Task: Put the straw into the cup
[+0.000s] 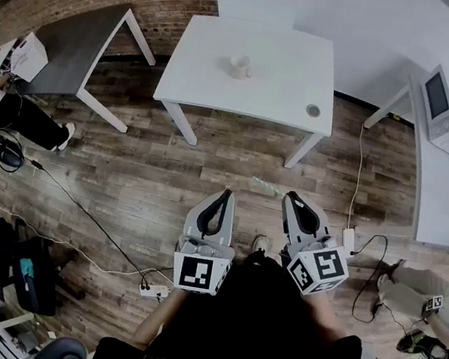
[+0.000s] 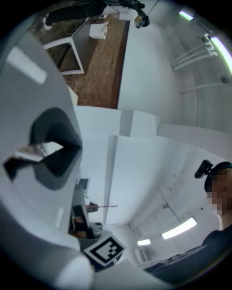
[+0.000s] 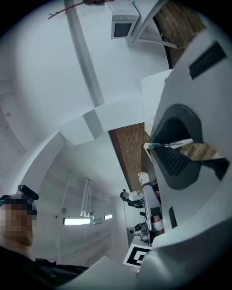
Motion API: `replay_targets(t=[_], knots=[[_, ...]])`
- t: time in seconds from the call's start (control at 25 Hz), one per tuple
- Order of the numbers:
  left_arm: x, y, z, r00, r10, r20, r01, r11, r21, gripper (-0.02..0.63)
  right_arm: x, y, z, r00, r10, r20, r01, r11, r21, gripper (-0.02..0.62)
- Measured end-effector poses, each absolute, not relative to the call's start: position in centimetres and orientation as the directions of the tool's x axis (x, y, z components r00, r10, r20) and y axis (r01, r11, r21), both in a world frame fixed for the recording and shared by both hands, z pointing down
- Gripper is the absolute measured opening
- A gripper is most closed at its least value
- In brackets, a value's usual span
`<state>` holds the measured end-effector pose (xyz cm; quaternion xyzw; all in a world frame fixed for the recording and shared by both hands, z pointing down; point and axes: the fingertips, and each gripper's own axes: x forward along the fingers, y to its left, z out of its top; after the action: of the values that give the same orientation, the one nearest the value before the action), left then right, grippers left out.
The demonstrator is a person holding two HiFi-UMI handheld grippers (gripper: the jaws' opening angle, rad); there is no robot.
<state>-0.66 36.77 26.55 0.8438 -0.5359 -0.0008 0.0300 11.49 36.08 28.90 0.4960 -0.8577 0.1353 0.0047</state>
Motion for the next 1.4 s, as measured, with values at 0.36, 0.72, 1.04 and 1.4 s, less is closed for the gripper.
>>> replay_targets(t=[0.36, 0.72, 1.04, 1.4], knots=[[-0.1, 36.7, 26.7, 0.432, -0.901, 0.038, -0.901, -0.431, 0.04, 0.005, 12.0, 35.8, 28.8, -0.497, -0.857, 0.137, -0.858, 0.461, -0.227, 0.025], [1.3, 36.1, 27.1, 0.42, -0.906, 0.05, -0.907, -0.419, 0.043, 0.005, 14.0, 35.2, 29.0, -0.491, -0.862, 0.125, -0.858, 0.453, -0.244, 0.025], [4.1, 35.1, 27.4, 0.394, -0.916, 0.079, -0.919, -0.393, 0.028, 0.005, 16.6, 33.8, 29.5, -0.515, -0.849, 0.12, -0.839, 0.471, -0.273, 0.025], [6.9, 33.3, 27.7, 0.33, -0.94, 0.092, -0.944, -0.331, 0.008, 0.005, 19.9, 30.7, 29.8, -0.574, -0.813, 0.097, -0.795, 0.526, -0.303, 0.025]])
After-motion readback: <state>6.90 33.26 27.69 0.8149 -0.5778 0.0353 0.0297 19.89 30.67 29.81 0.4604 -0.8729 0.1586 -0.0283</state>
